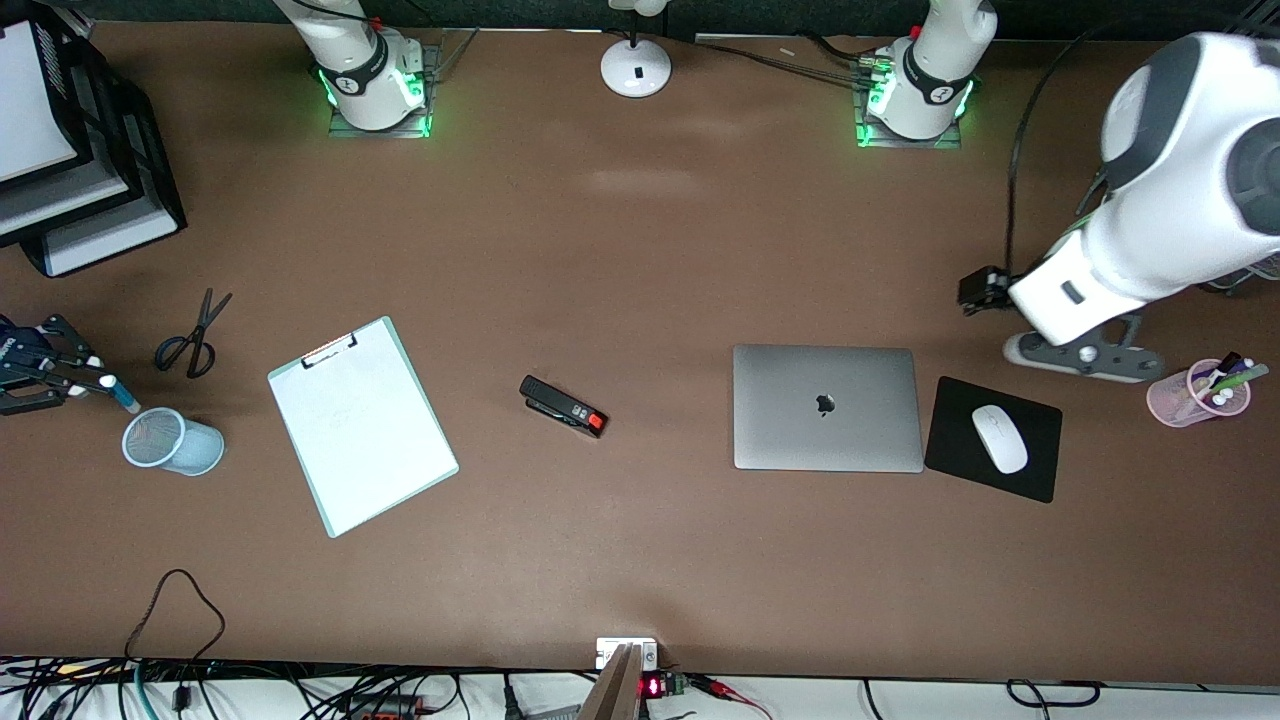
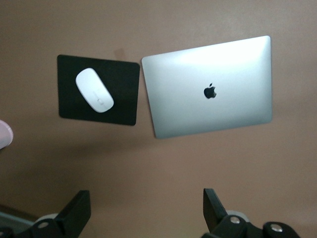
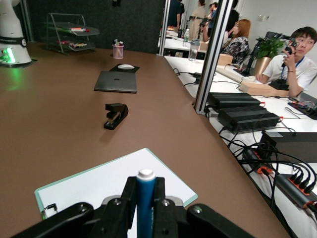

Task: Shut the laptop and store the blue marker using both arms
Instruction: 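Raise the left gripper off the closed laptop while the right gripper holds the marker, then lower the marker into the mesh cup and open the right gripper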

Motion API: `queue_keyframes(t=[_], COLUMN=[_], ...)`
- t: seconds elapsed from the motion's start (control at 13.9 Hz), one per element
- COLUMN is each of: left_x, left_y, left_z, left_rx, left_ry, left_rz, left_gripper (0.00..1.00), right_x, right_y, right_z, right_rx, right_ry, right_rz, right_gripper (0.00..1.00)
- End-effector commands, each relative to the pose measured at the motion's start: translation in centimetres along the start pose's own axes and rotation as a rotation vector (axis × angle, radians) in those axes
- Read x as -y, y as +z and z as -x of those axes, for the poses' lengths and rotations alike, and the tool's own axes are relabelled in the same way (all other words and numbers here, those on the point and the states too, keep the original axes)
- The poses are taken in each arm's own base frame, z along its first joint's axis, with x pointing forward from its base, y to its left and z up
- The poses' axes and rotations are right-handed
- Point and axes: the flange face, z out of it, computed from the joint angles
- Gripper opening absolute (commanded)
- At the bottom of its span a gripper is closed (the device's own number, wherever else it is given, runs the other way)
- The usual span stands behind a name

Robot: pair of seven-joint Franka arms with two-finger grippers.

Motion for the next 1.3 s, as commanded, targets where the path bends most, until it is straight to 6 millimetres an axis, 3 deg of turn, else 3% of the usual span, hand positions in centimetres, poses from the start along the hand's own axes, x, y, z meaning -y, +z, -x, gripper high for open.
queue_keyframes(t=[0.0,0.22,0.72,1.01,1.15,1.23], left_x=[0.4,0.1,2.5,6.0,9.8,10.7], left_y=[-3.1,-3.9,-4.0,-5.6,-5.2,-5.2], left_z=[0.7,1.0,1.2,5.7,7.3,8.1], left_rx=[-0.013,-0.01,-0.017,-0.12,-0.123,-0.122], left_ry=[0.016,0.018,-0.007,0.001,-0.068,-0.086], left_rz=[-0.013,-0.022,-0.007,-0.041,-0.03,-0.026], left_gripper=[1.0,1.0,1.0,1.0,1.0,1.0], right_x=[-0.9,-1.3,-1.3,-1.0,-1.0,-1.0], right_y=[-0.2,0.2,2.1,2.6,2.6,2.6], right_z=[0.4,0.7,4.6,6.0,6.6,6.6], right_rx=[-0.011,0.011,0.008,0.008,0.016,0.019], right_ry=[-0.016,-0.01,0.035,0.054,0.061,0.063], right_rz=[0.052,0.071,0.099,0.1,0.11,0.112], right_gripper=[0.0,0.0,0.0,0.02,0.18,0.35])
